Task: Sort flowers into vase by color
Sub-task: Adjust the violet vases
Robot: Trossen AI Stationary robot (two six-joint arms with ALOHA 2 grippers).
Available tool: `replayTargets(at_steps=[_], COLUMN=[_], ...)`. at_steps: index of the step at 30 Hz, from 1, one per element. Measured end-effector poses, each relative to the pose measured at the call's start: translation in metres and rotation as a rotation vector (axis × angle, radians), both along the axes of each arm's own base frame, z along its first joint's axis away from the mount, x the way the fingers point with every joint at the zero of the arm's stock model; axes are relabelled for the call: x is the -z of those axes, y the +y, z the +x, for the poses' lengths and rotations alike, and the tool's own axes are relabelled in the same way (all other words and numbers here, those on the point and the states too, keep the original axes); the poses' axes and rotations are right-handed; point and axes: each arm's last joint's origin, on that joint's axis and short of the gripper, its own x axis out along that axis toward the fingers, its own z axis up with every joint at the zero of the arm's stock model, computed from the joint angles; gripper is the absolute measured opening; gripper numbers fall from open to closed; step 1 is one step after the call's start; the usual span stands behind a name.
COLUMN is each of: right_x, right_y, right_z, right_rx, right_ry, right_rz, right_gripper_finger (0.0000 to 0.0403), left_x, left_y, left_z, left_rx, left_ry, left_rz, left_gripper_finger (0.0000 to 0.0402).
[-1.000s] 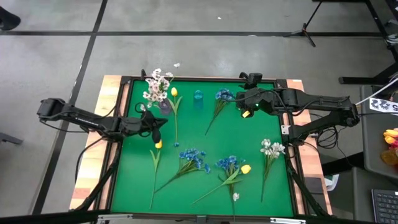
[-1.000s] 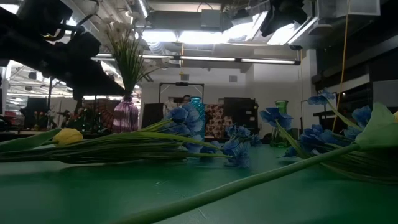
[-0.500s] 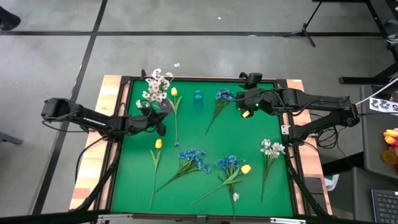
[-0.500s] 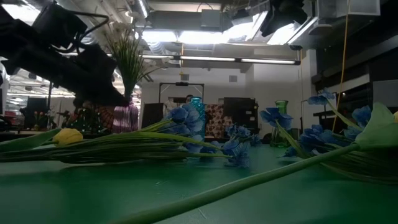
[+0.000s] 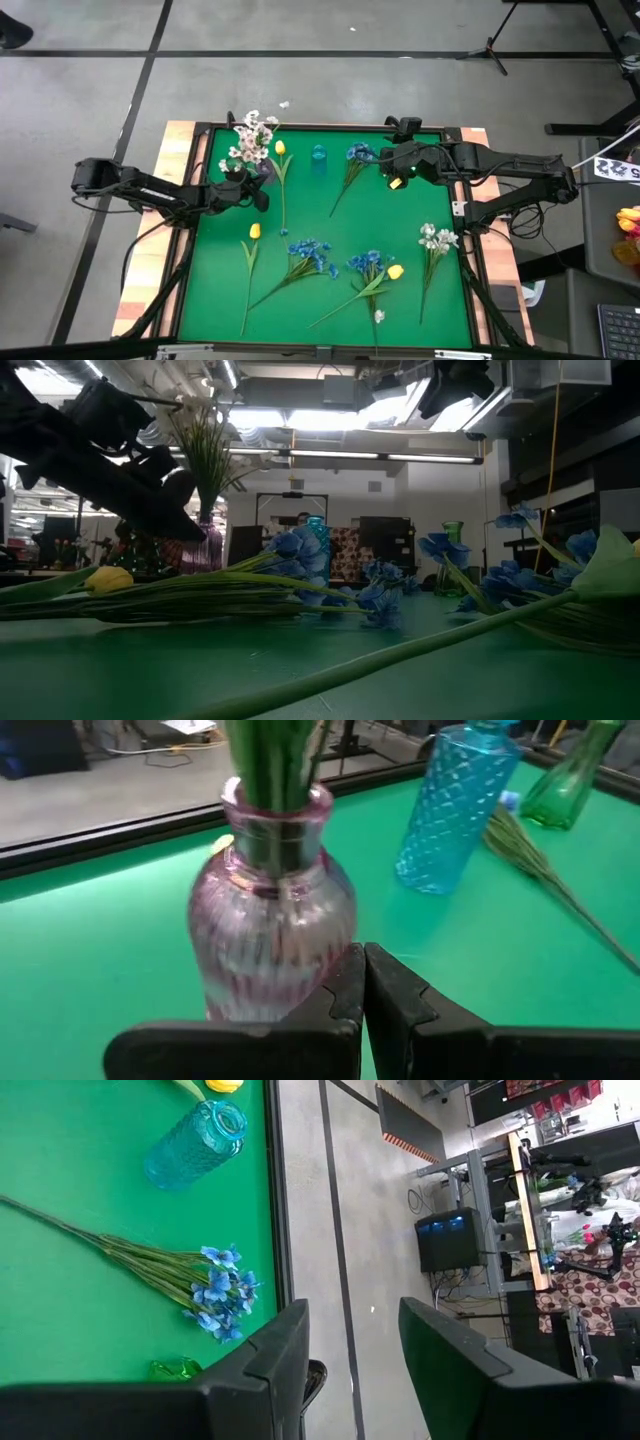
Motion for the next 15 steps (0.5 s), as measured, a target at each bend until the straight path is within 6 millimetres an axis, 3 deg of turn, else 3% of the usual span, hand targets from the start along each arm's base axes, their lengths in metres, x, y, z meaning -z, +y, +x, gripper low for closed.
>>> replayTargets(at_steps=[15], right_x=[0.0001], right_y=[0.0001], right_z=[-0.0001], right_rx=[-0.001], right_ry=[0.002], right_rz=[0.0], right_gripper_finger=[0.0156], left_x=[0.0069], left_y=[0.0068], left_z=[-0.0061], left_rx=[-0.059], left_ry=[0.08], left_rz=[-0.015], left_gripper_finger=[0.0])
